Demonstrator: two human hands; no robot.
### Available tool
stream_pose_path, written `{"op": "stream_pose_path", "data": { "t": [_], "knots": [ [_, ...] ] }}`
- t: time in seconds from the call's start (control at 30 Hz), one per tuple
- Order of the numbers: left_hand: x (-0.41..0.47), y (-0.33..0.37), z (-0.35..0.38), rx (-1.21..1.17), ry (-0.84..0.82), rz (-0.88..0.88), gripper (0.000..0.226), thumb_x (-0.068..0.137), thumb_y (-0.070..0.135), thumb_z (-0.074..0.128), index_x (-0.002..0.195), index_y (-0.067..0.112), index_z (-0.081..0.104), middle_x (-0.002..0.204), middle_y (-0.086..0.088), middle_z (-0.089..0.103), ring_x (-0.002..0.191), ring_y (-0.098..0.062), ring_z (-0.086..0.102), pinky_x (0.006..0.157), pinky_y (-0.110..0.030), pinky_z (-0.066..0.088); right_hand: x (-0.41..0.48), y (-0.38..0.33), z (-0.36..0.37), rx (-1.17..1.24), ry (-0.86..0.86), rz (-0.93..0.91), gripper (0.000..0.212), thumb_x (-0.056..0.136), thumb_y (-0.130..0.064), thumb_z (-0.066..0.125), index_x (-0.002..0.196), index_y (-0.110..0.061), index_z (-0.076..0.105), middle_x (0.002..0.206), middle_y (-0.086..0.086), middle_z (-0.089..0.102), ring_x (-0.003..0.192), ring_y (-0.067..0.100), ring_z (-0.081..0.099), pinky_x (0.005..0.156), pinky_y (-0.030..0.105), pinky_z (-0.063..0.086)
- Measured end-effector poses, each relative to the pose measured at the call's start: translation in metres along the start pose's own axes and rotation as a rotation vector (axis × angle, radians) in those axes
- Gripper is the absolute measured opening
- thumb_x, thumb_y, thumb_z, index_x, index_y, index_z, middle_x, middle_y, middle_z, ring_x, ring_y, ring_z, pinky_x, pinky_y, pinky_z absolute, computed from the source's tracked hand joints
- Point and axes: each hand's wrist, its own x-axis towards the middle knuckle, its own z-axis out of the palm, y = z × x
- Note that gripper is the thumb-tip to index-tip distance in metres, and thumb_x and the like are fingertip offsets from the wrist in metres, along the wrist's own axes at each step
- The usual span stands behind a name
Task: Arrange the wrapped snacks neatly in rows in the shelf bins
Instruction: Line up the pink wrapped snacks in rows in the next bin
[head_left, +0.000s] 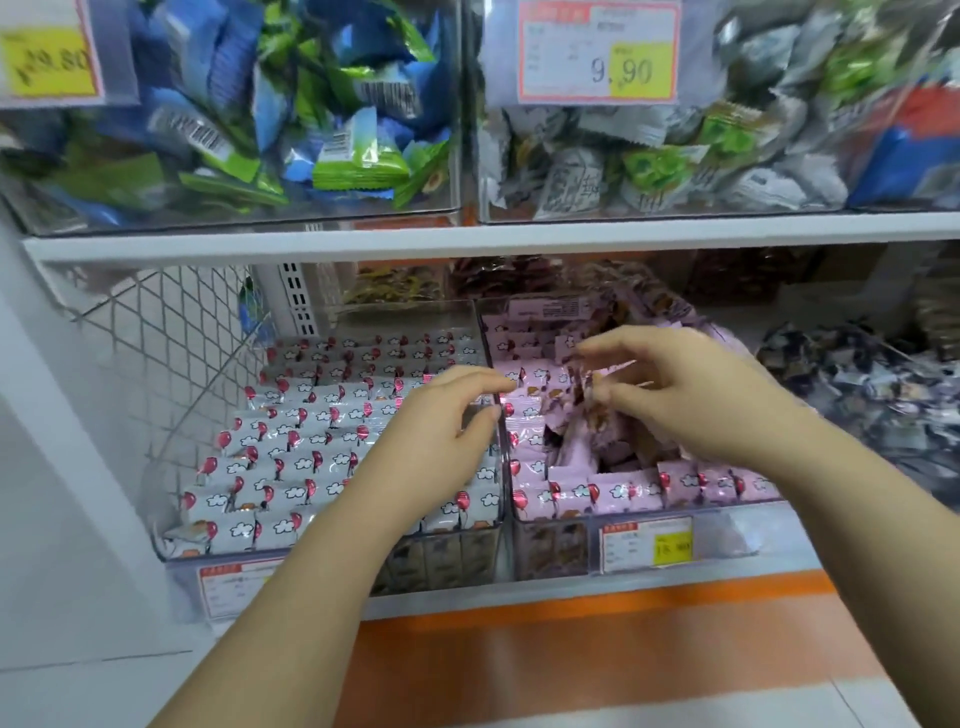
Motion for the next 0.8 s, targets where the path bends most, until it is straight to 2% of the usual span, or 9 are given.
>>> {"op": "stream_pose_path", "data": {
  "t": [0.07, 0.17, 0.33, 0.43, 0.47, 0.57, 0.63, 0.73, 0.8],
  "knots": [
    [0.003, 0.009, 0.000, 0.029, 0.005, 0.011, 0.028, 0.097, 0.022, 0.049, 0.121, 0.032, 0.060, 0.119, 0.023, 0.050, 0.100, 0.007, 0.047, 0.082, 0.006, 0.026, -0.013, 0.007, -0.010, 0.047, 0.090, -0.013, 0.032, 0.088, -0.012, 0.063, 0.114, -0.031, 0.061, 0.101, -0.020, 0.064, 0.086, -0.006, 0.062, 0.071, 0.001, 0.042],
    [0.012, 0.027, 0.003, 0.120, -0.049, 0.012, 0.027, 0.098, 0.027, 0.048, 0.120, 0.035, 0.059, 0.114, 0.025, 0.051, 0.097, 0.004, 0.050, 0.074, -0.008, 0.034, -0.029, 0.021, -0.017, 0.070, 0.236, -0.051, 0.029, 0.088, -0.010, 0.063, 0.110, -0.027, 0.066, 0.093, -0.026, 0.062, 0.091, -0.014, 0.057, 0.076, -0.002, 0.040],
    [0.038, 0.051, 0.019, 0.336, -0.240, 0.045, 0.023, 0.095, 0.029, 0.053, 0.115, 0.033, 0.063, 0.113, 0.015, 0.066, 0.077, 0.002, 0.054, 0.075, -0.019, 0.040, -0.048, 0.052, -0.021, -0.007, 0.428, -0.120, 0.022, 0.084, -0.005, 0.066, 0.101, -0.019, 0.071, 0.086, -0.022, 0.060, 0.082, -0.008, 0.054, 0.075, 0.000, 0.036],
    [0.053, 0.057, 0.030, 0.458, -0.301, 0.047, 0.028, 0.092, 0.032, 0.056, 0.120, 0.031, 0.060, 0.109, 0.010, 0.067, 0.097, -0.012, 0.061, 0.086, -0.023, 0.044, -0.055, 0.065, -0.026, -0.048, 0.445, -0.152, 0.021, 0.084, -0.008, 0.068, 0.102, -0.018, 0.070, 0.088, -0.018, 0.058, 0.086, 0.009, 0.057, 0.078, 0.019, 0.040],
    [0.057, 0.059, 0.033, 0.486, -0.310, 0.042, 0.033, 0.091, 0.033, 0.058, 0.124, 0.032, 0.057, 0.110, 0.009, 0.067, 0.099, -0.013, 0.060, 0.088, -0.024, 0.043, -0.057, 0.069, -0.028, -0.055, 0.442, -0.157, 0.021, 0.084, -0.009, 0.068, 0.103, -0.018, 0.070, 0.088, -0.019, 0.056, 0.087, 0.010, 0.055, 0.078, 0.022, 0.038],
    [0.066, 0.061, 0.041, 0.499, -0.374, -0.017, 0.051, 0.090, 0.039, 0.059, 0.137, 0.034, 0.042, 0.123, 0.005, 0.061, 0.104, -0.016, 0.060, 0.092, -0.030, 0.046, -0.059, 0.082, -0.031, -0.058, 0.404, -0.134, 0.024, 0.083, -0.012, 0.069, 0.105, -0.020, 0.069, 0.088, -0.026, 0.053, 0.089, 0.001, 0.045, 0.077, 0.016, 0.031],
    [0.072, 0.062, 0.047, 0.486, -0.407, -0.062, 0.060, 0.090, 0.042, 0.059, 0.143, 0.032, 0.033, 0.135, -0.001, 0.054, 0.111, -0.020, 0.058, 0.093, -0.032, 0.047, -0.059, 0.091, -0.029, -0.067, 0.363, -0.084, 0.026, 0.082, -0.014, 0.068, 0.107, -0.021, 0.069, 0.098, -0.015, 0.062, 0.099, 0.007, 0.048, 0.083, 0.014, 0.029],
    [0.084, 0.062, 0.054, 0.447, -0.396, -0.122, 0.065, 0.092, 0.041, 0.056, 0.147, 0.024, 0.027, 0.144, -0.006, 0.045, 0.123, -0.023, 0.050, 0.095, -0.025, 0.039, -0.057, 0.098, -0.026, -0.036, 0.334, -0.052, 0.028, 0.082, -0.012, 0.068, 0.109, -0.020, 0.068, 0.107, -0.011, 0.059, 0.111, 0.014, 0.050, 0.090, 0.006, 0.024],
    [0.092, 0.062, 0.056, 0.415, -0.385, -0.159, 0.067, 0.092, 0.039, 0.057, 0.148, 0.017, 0.027, 0.147, -0.007, 0.041, 0.129, -0.022, 0.044, 0.095, -0.021, 0.033, -0.056, 0.098, -0.026, -0.022, 0.324, -0.038, 0.029, 0.082, -0.012, 0.069, 0.110, -0.019, 0.068, 0.111, -0.008, 0.060, 0.112, 0.015, 0.051, 0.091, 0.009, 0.025]
  ]
}}
